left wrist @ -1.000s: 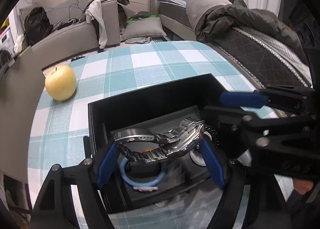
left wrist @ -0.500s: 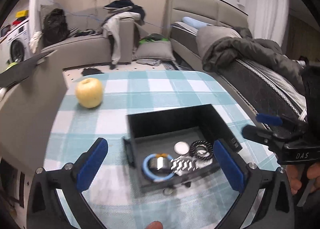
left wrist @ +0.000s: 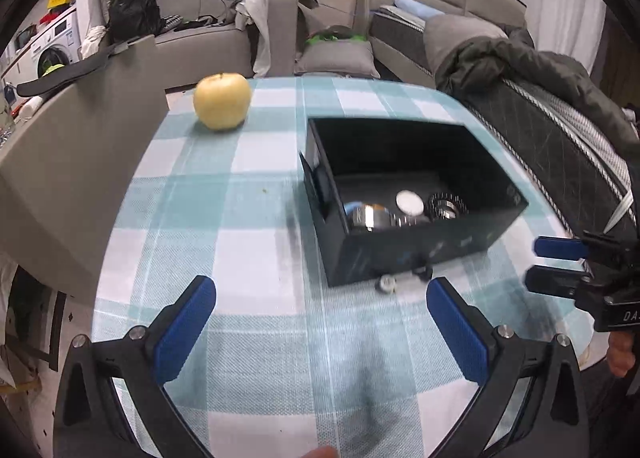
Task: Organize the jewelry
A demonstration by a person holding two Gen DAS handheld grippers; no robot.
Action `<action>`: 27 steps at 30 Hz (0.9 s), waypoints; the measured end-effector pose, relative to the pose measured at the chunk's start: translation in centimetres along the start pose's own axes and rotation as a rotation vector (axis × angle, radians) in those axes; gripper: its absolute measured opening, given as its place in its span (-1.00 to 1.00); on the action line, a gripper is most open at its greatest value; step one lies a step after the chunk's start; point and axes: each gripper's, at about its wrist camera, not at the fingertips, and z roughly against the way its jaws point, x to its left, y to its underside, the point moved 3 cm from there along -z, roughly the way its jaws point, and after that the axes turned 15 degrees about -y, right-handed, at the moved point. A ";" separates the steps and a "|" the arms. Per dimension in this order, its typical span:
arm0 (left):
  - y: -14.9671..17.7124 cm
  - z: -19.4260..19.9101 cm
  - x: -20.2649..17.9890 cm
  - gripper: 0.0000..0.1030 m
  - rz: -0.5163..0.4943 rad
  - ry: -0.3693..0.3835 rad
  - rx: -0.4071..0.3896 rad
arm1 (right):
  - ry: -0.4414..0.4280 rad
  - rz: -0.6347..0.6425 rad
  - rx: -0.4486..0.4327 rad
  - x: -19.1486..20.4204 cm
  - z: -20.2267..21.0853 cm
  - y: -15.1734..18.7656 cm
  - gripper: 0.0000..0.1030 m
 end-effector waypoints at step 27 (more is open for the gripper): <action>1.9 -2.2 -0.3 0.17 -0.053 0.079 0.111 | 0.055 0.168 0.141 2.8 -8.6 -1.8 -0.51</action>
